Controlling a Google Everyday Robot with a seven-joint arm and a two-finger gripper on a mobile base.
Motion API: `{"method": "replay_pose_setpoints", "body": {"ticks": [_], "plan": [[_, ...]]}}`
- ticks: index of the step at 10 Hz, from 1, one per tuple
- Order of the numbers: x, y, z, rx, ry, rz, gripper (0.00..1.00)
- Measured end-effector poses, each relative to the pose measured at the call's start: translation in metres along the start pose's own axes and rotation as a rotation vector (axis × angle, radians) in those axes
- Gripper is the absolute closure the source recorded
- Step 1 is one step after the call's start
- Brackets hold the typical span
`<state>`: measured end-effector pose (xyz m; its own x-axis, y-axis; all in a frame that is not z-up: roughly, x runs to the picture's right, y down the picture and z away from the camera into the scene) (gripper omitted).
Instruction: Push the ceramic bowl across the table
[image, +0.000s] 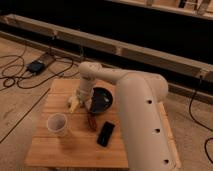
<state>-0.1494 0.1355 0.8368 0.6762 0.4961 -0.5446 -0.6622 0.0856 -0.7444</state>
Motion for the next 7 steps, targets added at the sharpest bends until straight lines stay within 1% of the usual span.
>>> {"method": "replay_pose_setpoints", "body": {"ticks": [3, 4, 5, 7], "plan": [[0.011, 0.015, -0.002, -0.051, 0.006, -0.025, 0.30], [0.016, 0.013, -0.005, -0.058, -0.003, -0.020, 0.30], [0.019, 0.009, -0.010, -0.055, -0.013, -0.012, 0.30], [0.029, -0.022, -0.039, 0.014, -0.059, 0.037, 0.30]]}}
